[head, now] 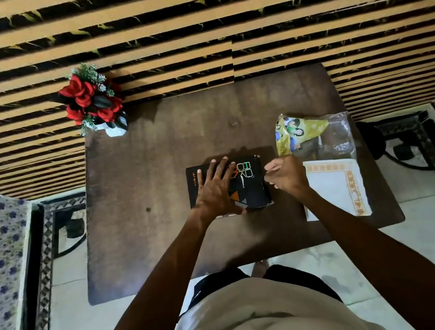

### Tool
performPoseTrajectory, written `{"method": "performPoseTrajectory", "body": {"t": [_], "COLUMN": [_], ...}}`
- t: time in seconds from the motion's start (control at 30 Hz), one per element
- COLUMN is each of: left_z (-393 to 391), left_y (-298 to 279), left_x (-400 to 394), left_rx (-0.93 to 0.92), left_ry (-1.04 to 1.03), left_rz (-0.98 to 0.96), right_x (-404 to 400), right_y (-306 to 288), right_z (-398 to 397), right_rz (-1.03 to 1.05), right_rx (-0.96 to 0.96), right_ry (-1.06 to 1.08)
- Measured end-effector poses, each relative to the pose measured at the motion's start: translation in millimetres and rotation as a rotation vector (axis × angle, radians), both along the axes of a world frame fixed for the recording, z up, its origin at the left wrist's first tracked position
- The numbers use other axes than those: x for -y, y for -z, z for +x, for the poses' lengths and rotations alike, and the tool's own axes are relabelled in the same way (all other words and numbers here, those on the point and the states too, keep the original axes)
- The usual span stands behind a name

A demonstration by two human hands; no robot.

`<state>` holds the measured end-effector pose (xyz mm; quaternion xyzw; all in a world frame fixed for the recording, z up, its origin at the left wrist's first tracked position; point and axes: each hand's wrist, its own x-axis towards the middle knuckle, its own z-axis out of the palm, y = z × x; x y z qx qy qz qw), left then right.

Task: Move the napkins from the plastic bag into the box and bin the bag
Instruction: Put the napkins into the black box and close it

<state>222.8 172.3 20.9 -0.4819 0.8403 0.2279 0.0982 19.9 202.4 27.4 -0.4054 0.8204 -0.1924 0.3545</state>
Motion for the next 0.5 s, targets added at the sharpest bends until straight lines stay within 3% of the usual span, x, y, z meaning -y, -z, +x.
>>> {"method": "performPoseTrajectory", "body": {"t": [0.17, 0.33, 0.5], "left_z": [-9.0, -23.3, -43.7], "left_y": [-0.3, -9.8, -15.6], "left_x": [-6.6, -2.9, -4.7], "left_rx": [0.013, -0.042, -0.143], "left_ry": [0.015, -0.057, -0.081], "left_rz": [0.005, 0.070, -0.011], "right_x": [-16.2, -21.7, -27.9], "right_y": [-0.7, 7.3, 13.1], "right_z": [-17.5, -17.7, -9.6], "right_rz": [0.024, 0.159, 0.200], "right_rx": [-0.299, -0.231, -0.270], "right_ry": [-0.072, -0.141, -0.221]}}
